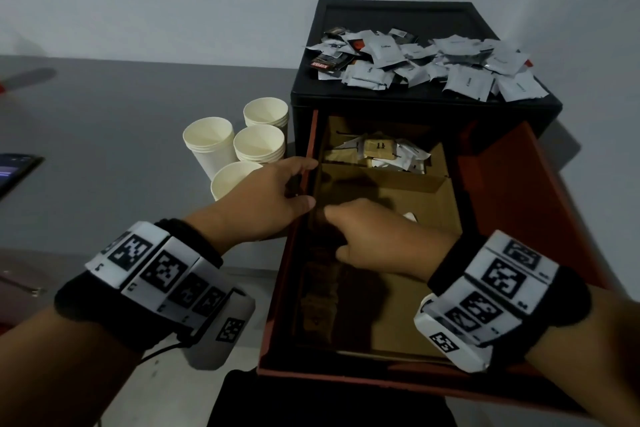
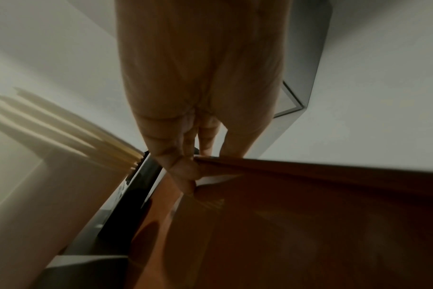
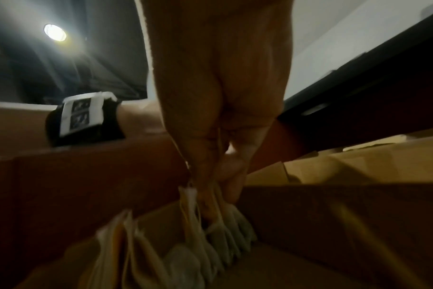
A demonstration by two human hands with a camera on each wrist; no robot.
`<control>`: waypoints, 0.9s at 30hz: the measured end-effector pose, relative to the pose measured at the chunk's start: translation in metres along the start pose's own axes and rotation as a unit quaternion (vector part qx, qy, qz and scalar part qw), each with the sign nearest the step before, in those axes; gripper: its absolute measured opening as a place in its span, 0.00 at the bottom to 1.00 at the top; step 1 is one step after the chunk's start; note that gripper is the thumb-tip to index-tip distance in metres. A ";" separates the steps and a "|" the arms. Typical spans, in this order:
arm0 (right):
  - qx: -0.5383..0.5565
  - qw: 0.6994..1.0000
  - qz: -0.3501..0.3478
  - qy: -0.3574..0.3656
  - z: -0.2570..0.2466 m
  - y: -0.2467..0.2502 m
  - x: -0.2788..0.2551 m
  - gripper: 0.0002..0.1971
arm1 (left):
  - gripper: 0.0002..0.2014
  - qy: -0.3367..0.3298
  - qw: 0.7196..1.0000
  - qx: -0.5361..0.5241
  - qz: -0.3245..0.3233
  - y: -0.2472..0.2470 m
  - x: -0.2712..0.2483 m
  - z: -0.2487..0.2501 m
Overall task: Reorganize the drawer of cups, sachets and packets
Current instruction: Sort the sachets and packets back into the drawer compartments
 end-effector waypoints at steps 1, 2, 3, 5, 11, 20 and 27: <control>0.027 1.000 0.015 -0.004 0.002 0.007 -0.003 0.07 | 0.27 0.001 1.000 0.002 0.002 0.001 0.000 0.000; 0.046 0.999 0.023 -0.007 0.005 0.013 -0.007 0.09 | 0.27 0.003 1.000 0.002 0.003 0.001 -0.001 0.000; 0.055 0.998 0.015 -0.011 0.007 0.016 -0.011 0.10 | 0.27 0.005 1.000 0.001 0.003 0.001 -0.001 0.000; 0.028 0.998 -0.048 -0.015 0.010 0.010 -0.018 0.08 | 0.27 0.006 1.000 -0.003 0.002 0.002 0.000 0.000; -0.098 0.943 -0.316 0.014 -0.002 -0.044 -0.037 0.23 | 0.27 0.013 1.000 -0.018 -0.003 0.001 -0.001 -0.003; -0.161 0.934 -0.319 0.015 -0.001 -0.053 -0.032 0.32 | 0.27 0.014 0.999 -0.030 -0.014 -0.001 -0.001 -0.004; -0.019 0.951 -0.308 -0.010 0.011 -0.041 -0.033 0.38 | 0.27 0.012 1.000 -0.022 -0.012 0.000 0.000 -0.005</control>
Point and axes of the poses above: each hand's wrist, its own x-axis towards the middle knuckle, its own y-axis out of the back of the hand, z = x × y, the point moved 8 cm from there along x, towards the middle knuckle, and after that the axes turned 5 degrees about -z, right-handed, at the moved point
